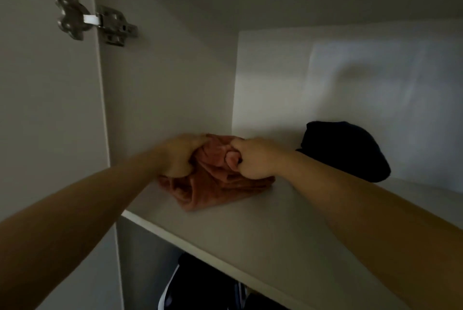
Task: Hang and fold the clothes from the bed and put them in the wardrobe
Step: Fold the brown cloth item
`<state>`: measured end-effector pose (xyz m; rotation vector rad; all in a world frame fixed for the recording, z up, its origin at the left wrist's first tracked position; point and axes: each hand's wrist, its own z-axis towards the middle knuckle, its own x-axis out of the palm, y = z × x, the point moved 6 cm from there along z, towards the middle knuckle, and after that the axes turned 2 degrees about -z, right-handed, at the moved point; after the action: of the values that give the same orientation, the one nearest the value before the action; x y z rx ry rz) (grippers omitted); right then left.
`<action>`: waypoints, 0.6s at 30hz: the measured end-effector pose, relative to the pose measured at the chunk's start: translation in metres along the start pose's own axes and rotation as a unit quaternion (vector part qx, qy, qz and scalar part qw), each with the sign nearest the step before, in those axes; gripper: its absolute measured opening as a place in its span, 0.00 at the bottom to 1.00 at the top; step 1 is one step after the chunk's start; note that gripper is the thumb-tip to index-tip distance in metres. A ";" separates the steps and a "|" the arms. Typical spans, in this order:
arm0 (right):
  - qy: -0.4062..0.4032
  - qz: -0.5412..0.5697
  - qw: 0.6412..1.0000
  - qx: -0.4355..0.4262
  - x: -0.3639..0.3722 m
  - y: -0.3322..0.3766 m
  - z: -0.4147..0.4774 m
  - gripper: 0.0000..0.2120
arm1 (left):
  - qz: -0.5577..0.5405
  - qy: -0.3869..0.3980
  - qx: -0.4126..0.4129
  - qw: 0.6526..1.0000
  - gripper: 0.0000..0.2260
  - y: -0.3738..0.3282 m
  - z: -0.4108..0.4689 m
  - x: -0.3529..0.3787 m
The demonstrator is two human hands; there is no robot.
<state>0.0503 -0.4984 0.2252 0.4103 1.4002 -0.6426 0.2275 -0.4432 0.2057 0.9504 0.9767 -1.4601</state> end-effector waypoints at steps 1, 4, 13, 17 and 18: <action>0.038 0.028 0.999 -0.005 0.006 0.005 0.006 0.18 | 0.018 0.028 0.010 0.999 0.36 0.000 0.005 0.013; 0.093 0.156 0.983 0.039 0.010 0.001 0.026 0.24 | 0.129 0.051 -0.023 0.990 0.38 -0.002 0.028 0.040; -0.064 -0.067 0.978 0.187 0.035 -0.056 0.091 0.19 | 0.178 0.046 -0.093 0.979 0.41 -0.012 0.123 0.087; -0.069 0.012 0.969 0.237 0.057 -0.081 0.110 0.20 | 0.156 0.036 -0.061 0.985 0.39 -0.001 0.164 0.103; -0.076 0.025 0.966 0.247 0.061 -0.087 0.113 0.19 | 0.153 0.031 -0.047 0.987 0.38 0.002 0.171 0.106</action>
<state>0.0851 -0.6462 0.1904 0.7712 1.0702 -0.9635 0.2113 -0.6391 0.1645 1.0317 0.8914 -1.1251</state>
